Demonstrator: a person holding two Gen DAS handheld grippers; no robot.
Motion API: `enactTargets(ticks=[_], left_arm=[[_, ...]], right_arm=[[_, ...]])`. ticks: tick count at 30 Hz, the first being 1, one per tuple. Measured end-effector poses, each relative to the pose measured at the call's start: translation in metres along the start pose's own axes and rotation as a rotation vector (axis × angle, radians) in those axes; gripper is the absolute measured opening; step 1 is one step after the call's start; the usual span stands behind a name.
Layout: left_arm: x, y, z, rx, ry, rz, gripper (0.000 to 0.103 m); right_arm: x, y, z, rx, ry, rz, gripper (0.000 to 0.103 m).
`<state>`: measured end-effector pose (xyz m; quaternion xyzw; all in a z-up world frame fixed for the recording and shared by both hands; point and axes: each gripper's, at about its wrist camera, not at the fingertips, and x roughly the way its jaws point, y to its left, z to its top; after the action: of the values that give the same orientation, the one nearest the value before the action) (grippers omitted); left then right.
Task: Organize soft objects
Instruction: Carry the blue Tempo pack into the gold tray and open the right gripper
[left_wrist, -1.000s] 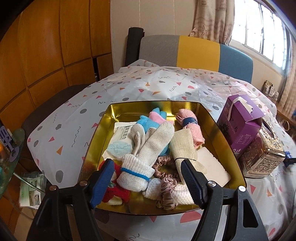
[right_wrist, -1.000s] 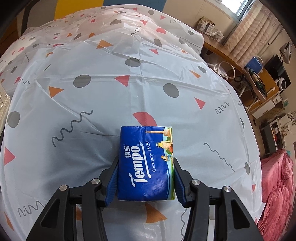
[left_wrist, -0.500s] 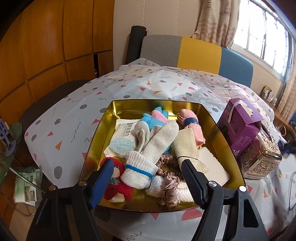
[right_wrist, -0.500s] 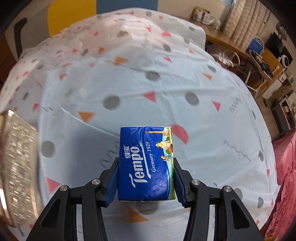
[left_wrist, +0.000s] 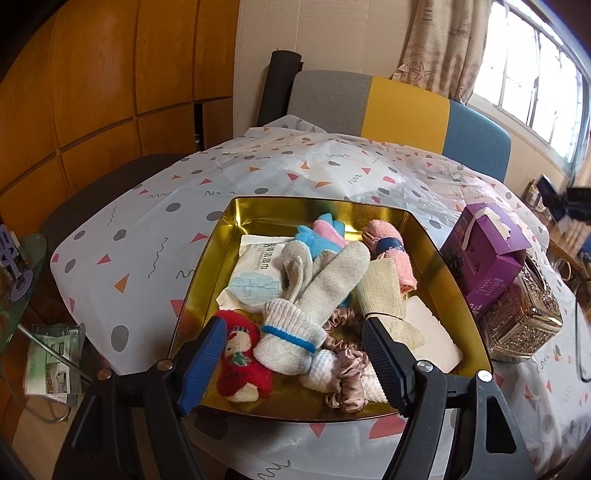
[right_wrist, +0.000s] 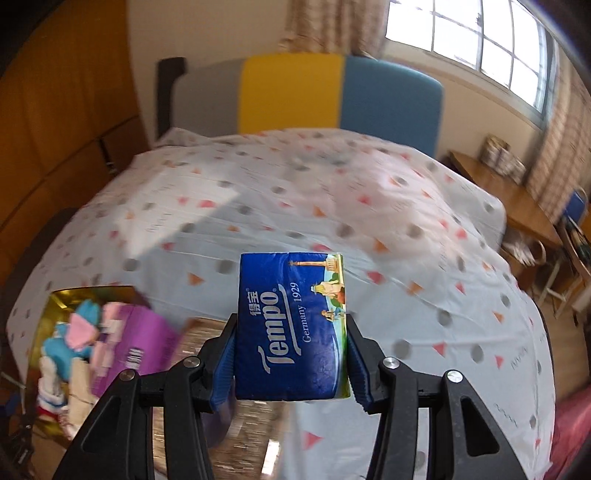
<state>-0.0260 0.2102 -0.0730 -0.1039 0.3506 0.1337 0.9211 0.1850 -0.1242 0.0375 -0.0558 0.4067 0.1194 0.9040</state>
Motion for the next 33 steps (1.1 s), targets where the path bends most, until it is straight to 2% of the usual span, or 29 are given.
enactTargets(ticks=[3, 7, 12, 14, 18, 23, 25, 27, 30, 33], left_arm=[[-0.001, 0.006, 0.003, -0.015, -0.009, 0.01, 0.077], [-0.004, 0.017, 0.008, -0.04, -0.022, 0.03, 0.076], [-0.007, 0.03, 0.01, -0.063, -0.031, 0.054, 0.076], [-0.007, 0.035, 0.01, -0.072, -0.03, 0.061, 0.076], [-0.004, 0.041, 0.008, -0.082, -0.021, 0.068, 0.076], [-0.001, 0.041, 0.006, -0.081, -0.011, 0.064, 0.076], [-0.001, 0.041, 0.005, -0.078, -0.01, 0.063, 0.077], [0.0, 0.04, 0.005, -0.077, -0.01, 0.062, 0.077], [-0.001, 0.039, 0.005, -0.071, -0.013, 0.065, 0.077], [-0.004, 0.039, 0.005, -0.071, -0.024, 0.07, 0.079]], right_arm=[[-0.011, 0.044, 0.003, -0.077, -0.032, 0.075, 0.052], [-0.014, 0.102, -0.006, -0.178, -0.029, 0.197, 0.052], [0.007, 0.174, -0.039, -0.258, 0.073, 0.354, 0.052], [0.019, 0.201, -0.059, -0.293, 0.123, 0.381, 0.052], [0.051, 0.231, -0.088, -0.317, 0.207, 0.408, 0.052], [0.067, 0.243, -0.106, -0.355, 0.214, 0.336, 0.053], [0.062, 0.241, -0.108, -0.368, 0.193, 0.319, 0.063], [0.052, 0.237, -0.108, -0.376, 0.162, 0.322, 0.067], [0.042, 0.233, -0.103, -0.361, 0.136, 0.321, 0.07], [0.03, 0.228, -0.101, -0.328, 0.06, 0.303, 0.07]])
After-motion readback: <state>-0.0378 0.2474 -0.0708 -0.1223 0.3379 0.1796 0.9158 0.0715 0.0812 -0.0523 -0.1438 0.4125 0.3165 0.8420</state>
